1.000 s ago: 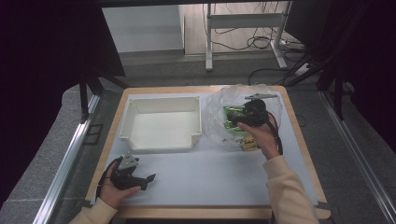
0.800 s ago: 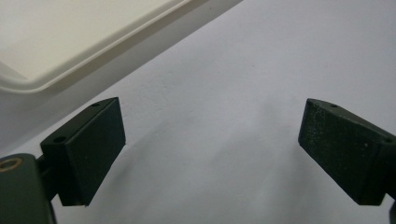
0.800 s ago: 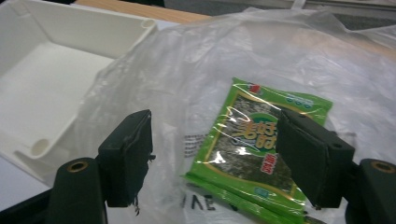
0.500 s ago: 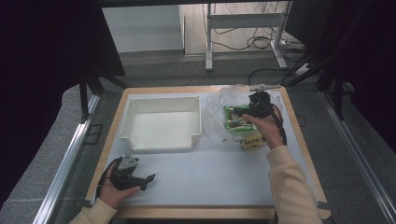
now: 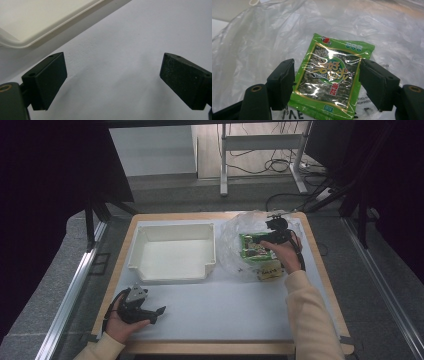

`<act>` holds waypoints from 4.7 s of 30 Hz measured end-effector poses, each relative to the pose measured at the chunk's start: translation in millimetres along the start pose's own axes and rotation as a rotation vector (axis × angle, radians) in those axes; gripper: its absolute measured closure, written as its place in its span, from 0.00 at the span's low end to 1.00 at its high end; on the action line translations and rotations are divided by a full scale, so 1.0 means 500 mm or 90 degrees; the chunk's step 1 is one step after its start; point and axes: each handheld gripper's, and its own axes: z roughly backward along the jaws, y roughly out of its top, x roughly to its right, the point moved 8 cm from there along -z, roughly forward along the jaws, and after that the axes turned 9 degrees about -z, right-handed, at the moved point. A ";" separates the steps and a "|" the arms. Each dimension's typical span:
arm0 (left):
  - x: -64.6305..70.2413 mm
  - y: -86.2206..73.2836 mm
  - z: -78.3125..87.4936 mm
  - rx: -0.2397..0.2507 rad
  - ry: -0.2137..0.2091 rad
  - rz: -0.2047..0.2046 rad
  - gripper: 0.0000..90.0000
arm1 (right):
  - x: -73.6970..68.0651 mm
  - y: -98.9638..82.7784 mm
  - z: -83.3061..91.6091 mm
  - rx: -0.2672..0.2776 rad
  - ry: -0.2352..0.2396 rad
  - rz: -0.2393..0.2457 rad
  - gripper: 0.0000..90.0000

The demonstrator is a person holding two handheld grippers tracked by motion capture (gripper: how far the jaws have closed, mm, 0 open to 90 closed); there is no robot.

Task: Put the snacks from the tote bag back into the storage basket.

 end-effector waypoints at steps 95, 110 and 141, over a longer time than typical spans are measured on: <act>-0.005 -0.003 0.002 -0.002 0.003 0.003 0.08 | 0.083 -0.043 -0.111 -0.139 -0.145 -0.139 0.98; -0.005 -0.003 0.002 -0.005 0.003 0.002 0.08 | 0.082 -0.029 -0.069 -0.090 -0.096 -0.153 1.00; -0.004 -0.004 -0.001 -0.009 0.003 0.002 0.08 | 0.090 0.013 0.035 0.029 -0.010 -0.194 1.00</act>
